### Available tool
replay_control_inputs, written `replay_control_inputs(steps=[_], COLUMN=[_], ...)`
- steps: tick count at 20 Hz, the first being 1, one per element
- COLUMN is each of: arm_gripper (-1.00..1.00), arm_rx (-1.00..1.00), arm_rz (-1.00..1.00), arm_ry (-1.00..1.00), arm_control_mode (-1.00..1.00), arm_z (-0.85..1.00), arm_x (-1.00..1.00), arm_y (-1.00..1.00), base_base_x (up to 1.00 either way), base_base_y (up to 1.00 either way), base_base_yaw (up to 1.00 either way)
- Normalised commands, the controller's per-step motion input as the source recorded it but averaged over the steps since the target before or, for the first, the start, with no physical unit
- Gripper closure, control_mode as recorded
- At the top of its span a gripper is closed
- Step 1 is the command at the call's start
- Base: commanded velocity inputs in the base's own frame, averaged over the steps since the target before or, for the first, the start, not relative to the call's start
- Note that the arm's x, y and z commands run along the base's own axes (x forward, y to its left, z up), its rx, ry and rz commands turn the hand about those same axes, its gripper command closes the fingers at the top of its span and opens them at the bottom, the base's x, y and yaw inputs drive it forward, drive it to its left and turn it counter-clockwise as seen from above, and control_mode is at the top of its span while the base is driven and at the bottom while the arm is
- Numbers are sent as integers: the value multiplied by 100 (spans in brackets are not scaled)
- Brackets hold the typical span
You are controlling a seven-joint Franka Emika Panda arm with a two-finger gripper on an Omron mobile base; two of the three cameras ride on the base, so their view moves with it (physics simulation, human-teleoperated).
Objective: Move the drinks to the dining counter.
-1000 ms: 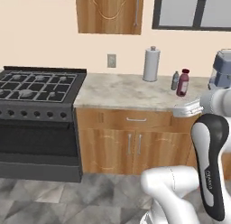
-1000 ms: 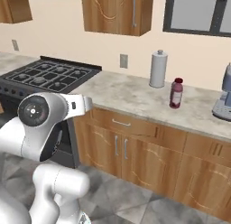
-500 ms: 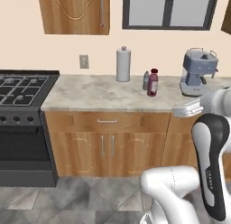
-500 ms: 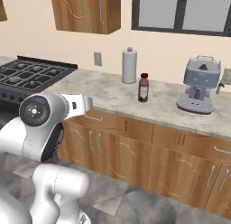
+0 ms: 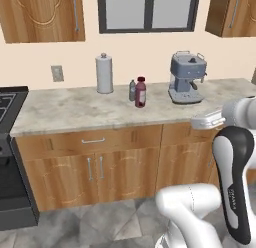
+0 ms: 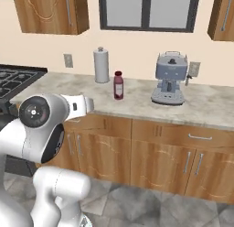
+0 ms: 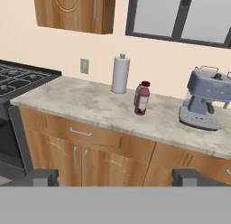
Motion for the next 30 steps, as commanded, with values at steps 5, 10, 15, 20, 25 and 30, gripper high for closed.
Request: replay_control_inputs(steps=[5,10,15,20,25,30], arm_gripper=[-100,-100,-100,-100,-100,-100], arm_rx=[0,0,0,0,4,1], arm_rz=[0,0,0,0,-18,-21], arm_ry=[0,0,0,0,43,59], arm_control_mode=[100,100,100,100,-100,-100], arm_z=[0,0,0,0,4,1], arm_x=[0,0,0,0,46,27], arm_y=[0,0,0,0,0,2], base_base_x=[80,100,72,48,0,0], base_base_y=[0,-2,-3,0,0,0], base_base_yaw=[-9,-12,-7,-6,0,0])
